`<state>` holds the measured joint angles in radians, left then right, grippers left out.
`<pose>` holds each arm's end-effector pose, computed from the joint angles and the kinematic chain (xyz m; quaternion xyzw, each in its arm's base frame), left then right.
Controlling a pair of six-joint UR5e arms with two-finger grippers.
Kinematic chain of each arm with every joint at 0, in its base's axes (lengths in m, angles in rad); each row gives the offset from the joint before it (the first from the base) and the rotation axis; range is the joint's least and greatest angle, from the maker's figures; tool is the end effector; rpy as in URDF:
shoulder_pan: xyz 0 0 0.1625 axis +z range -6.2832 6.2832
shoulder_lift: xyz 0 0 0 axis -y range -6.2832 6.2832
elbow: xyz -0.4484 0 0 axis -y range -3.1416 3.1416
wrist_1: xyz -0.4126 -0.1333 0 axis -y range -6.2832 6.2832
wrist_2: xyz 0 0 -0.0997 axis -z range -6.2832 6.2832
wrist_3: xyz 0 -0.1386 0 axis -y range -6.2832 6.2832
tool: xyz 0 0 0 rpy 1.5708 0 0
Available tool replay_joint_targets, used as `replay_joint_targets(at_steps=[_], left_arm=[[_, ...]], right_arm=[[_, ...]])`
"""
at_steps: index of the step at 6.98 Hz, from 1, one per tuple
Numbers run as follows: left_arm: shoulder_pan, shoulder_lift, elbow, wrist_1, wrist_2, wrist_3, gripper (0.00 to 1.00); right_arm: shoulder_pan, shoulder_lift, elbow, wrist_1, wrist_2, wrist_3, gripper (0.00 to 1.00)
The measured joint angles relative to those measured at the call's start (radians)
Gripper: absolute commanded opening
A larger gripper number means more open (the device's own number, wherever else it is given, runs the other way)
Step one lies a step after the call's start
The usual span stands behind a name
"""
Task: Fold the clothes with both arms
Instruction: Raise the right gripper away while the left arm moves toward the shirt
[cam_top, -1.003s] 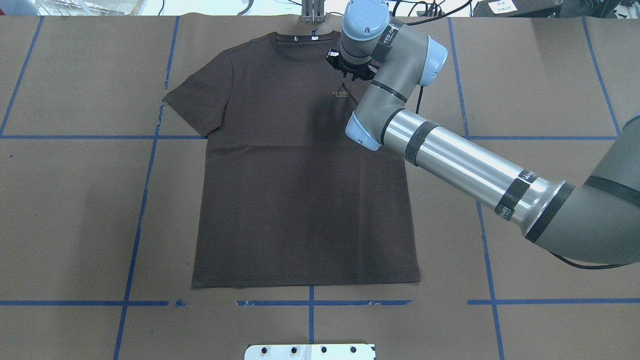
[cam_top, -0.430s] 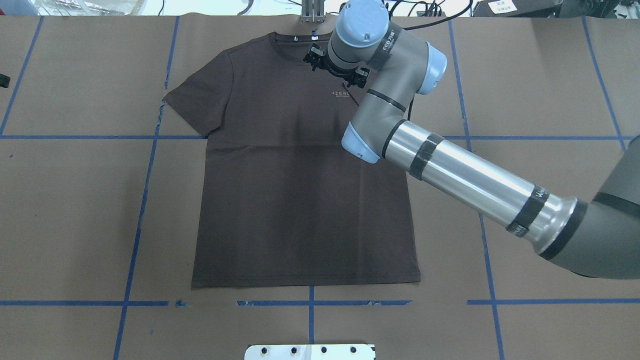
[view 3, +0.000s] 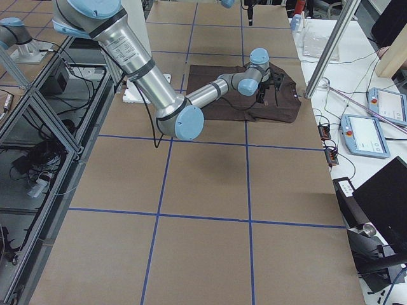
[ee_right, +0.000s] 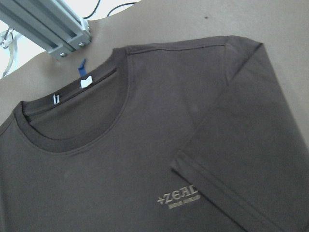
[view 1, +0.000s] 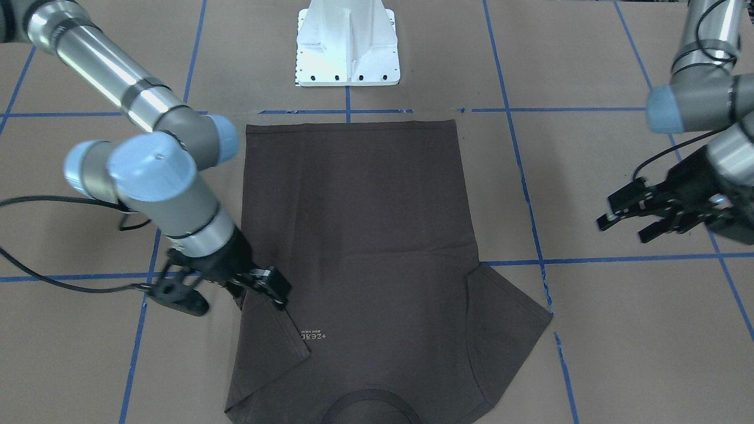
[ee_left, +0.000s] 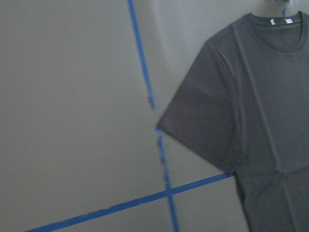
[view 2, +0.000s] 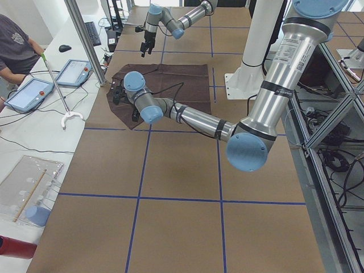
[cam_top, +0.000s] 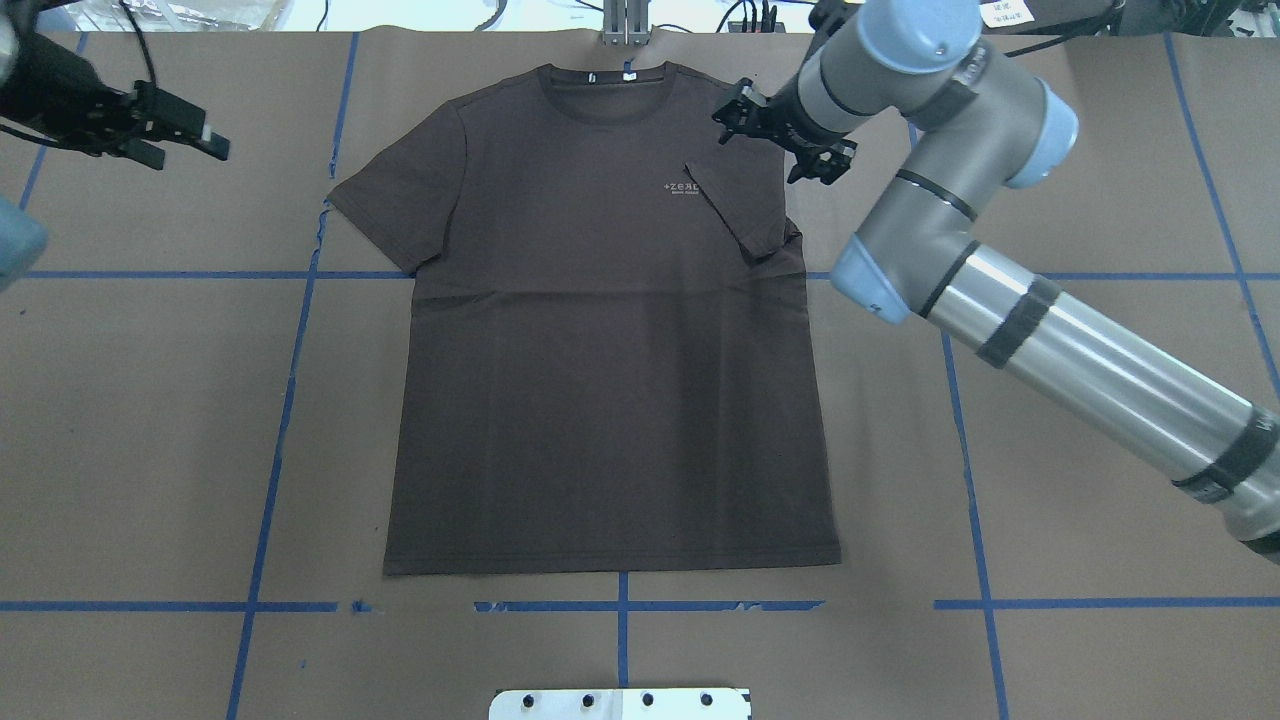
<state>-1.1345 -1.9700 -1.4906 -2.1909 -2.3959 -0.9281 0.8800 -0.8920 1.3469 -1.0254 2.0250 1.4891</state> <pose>0.2676 -0.6485 0.4213 0.0963 0.5389 -0.0229 0.8365 -0.4608 -0.6711 0.3136 0.0409 -0.5056 0.2328 0.8297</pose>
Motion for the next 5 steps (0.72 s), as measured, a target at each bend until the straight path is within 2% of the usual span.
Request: replay_joint_targets(at_steps=[1,2,3,5], left_arm=[[0.058,-0.055,0.048,-0.003,0.088,-0.084,0.99],[0.104,-0.089,0.100,-0.017,0.201,-0.119,0.95],[0.139,-0.135,0.202,-0.069,0.302,-0.131,0.90],[0.162,-0.211,0.411,-0.200,0.373,-0.111,0.78]], right_arm=[[0.038,-0.083,0.090,0.001,0.033,-0.008,1.00],[0.069,-0.139,0.151,0.002,0.058,-0.015,1.00],[0.092,-0.186,0.205,0.003,0.071,-0.022,1.00],[0.109,-0.261,0.306,0.002,0.071,-0.028,1.00]])
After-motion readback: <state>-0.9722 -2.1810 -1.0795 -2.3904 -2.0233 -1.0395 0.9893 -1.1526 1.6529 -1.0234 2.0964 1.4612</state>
